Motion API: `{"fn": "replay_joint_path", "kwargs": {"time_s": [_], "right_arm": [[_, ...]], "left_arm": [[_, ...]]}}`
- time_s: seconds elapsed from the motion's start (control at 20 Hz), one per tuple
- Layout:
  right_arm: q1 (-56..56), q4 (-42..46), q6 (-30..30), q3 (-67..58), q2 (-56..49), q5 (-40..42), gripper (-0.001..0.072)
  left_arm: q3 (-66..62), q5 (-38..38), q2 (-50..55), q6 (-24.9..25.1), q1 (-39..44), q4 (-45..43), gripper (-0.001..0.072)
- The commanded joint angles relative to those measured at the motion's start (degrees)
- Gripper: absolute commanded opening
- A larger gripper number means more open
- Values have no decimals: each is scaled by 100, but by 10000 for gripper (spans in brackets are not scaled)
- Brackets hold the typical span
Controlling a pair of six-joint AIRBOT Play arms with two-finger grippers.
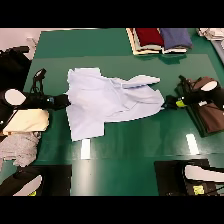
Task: Fold the shirts.
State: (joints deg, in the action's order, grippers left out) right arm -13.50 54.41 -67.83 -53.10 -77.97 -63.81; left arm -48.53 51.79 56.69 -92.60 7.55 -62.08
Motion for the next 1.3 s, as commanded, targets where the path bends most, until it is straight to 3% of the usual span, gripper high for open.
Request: {"fn": "replay_joint_path", "kwargs": {"time_s": [0.0,0.4,0.65,0.8,0.95,1.1,1.25], "right_arm": [[278,-37,87,-890,439,-254,17],[-111,-28,81,-4284,2575,85,16],[-879,-28,-162,-5359,3115,-260,15],[-1307,-42,-337,-5969,2944,-739,15],[-1300,-46,-485,-6369,2461,-1185,15],[-929,-26,-570,-5963,1912,-1421,15],[-315,278,-588,-5021,1215,-1526,15]], "left_arm": [[-741,157,-234,9,-4,-114,22],[-5106,177,-1550,9,-4,-984,22],[-6588,334,-1735,4,-4,-1012,21],[-6638,492,-1698,-72,-4,-1412,21],[-6470,1471,-1296,-256,-4,-2199,22],[-5919,2371,-527,-245,-4,-2317,22],[-4850,2280,339,-188,-4,-2234,22]]}}
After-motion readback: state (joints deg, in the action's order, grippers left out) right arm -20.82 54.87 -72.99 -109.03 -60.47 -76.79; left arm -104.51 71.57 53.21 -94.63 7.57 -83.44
